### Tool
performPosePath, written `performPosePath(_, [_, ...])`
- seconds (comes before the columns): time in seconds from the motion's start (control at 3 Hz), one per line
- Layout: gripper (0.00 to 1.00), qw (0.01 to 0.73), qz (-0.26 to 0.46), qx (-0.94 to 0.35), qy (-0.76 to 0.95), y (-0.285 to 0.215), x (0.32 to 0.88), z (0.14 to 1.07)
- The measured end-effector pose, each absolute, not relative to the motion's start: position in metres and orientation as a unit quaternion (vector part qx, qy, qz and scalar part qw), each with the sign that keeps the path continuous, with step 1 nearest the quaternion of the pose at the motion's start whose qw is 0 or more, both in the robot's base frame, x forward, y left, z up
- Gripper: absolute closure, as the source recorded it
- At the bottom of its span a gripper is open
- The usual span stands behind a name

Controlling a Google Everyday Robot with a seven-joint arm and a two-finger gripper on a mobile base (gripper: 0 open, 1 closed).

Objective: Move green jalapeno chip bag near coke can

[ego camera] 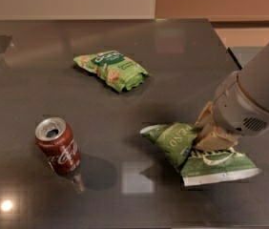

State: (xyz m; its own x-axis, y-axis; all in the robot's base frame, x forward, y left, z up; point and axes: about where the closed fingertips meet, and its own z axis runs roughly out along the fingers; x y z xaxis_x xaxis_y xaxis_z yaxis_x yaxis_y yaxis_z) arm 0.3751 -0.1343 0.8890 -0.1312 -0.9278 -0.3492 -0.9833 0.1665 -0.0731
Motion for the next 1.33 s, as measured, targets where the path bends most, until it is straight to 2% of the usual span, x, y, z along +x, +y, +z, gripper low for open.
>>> performPosePath(0.67, [1.00, 0.156, 0.111, -0.675, 0.713, -0.058, 0.383, 0.919])
performPosePath(1.0, [0.84, 0.159, 0.120, -0.683, 0.702, -0.034, 0.395, 0.922])
performPosePath(1.33, [0.60, 0.166, 0.130, -0.685, 0.697, -0.022, 0.409, 0.922])
